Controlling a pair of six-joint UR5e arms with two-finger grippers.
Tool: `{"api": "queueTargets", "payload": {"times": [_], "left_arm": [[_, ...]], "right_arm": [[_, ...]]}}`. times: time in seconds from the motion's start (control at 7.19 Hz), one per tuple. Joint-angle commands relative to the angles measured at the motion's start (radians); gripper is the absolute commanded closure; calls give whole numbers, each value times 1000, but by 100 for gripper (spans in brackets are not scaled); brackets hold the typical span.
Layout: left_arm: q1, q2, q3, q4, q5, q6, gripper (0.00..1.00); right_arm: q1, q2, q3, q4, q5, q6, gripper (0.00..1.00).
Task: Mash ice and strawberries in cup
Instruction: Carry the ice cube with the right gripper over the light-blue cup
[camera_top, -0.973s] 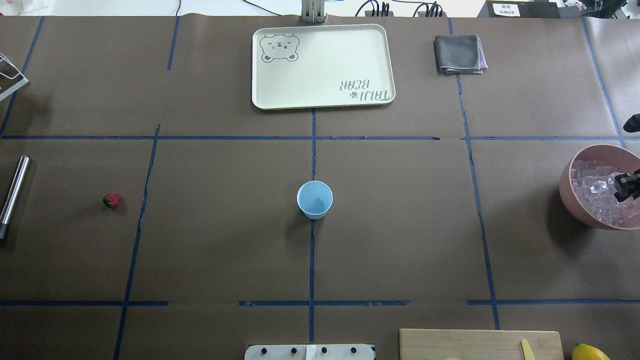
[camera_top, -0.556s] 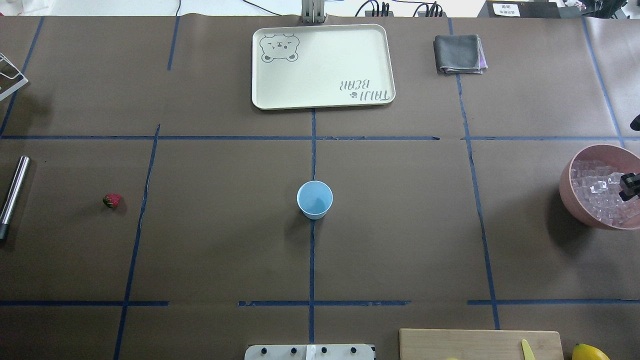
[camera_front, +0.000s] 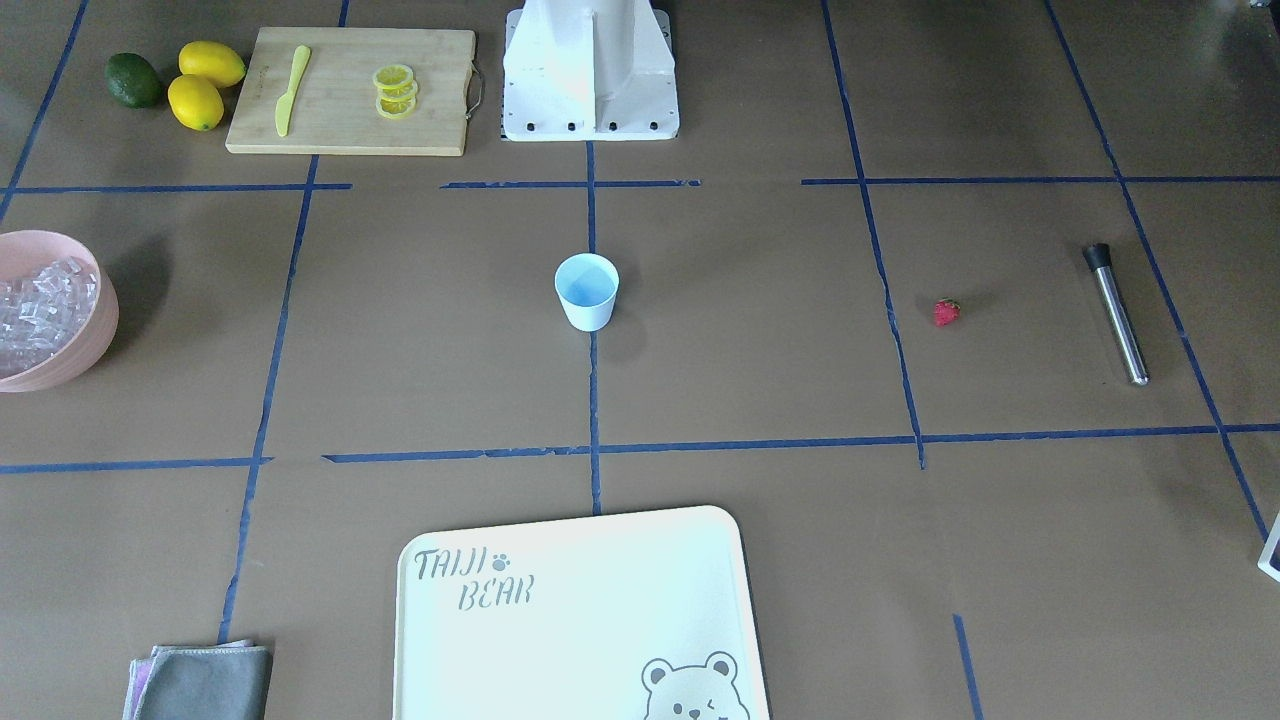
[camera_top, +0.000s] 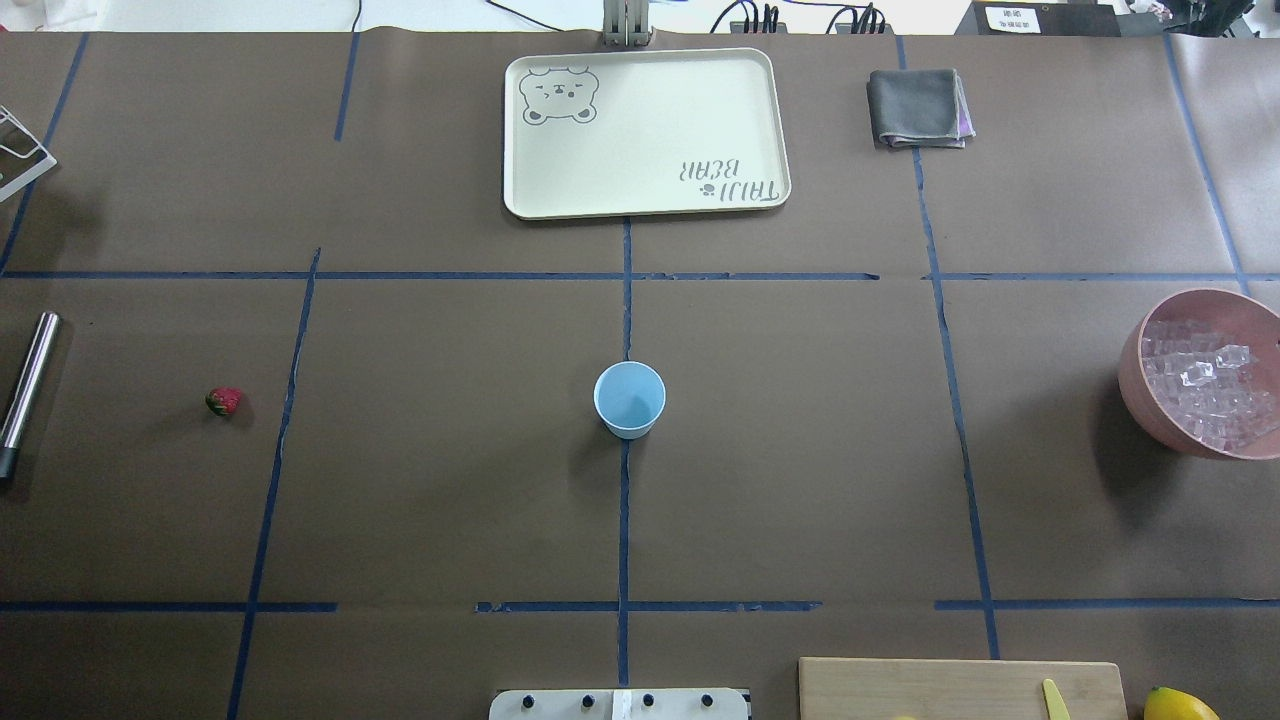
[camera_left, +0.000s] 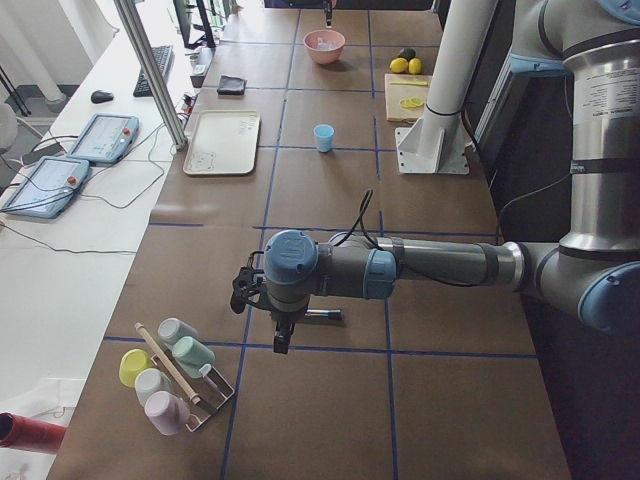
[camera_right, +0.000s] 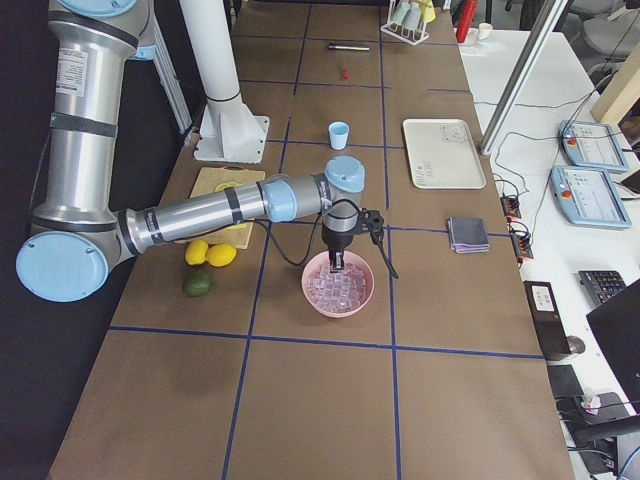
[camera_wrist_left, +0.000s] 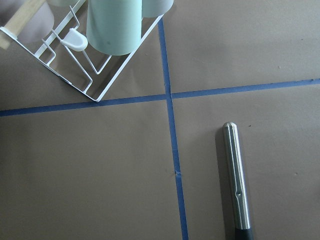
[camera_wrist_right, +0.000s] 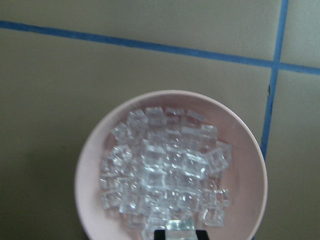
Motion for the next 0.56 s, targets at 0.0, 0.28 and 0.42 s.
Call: {"api": "queueTargets", "payload": {"times": [0.0,0.28,0.42], "left_arm": [[0,0,0,0,1,-1,0],[1,0,0,-2,-1,-2,0],[1,0,3,-2,1,-2,0]], "right_arm": [[0,225,21,-140,66,82,100],[-129,459,-31,-148,75,332,100],[-197,539,-58,-147,69,427,100]]}}
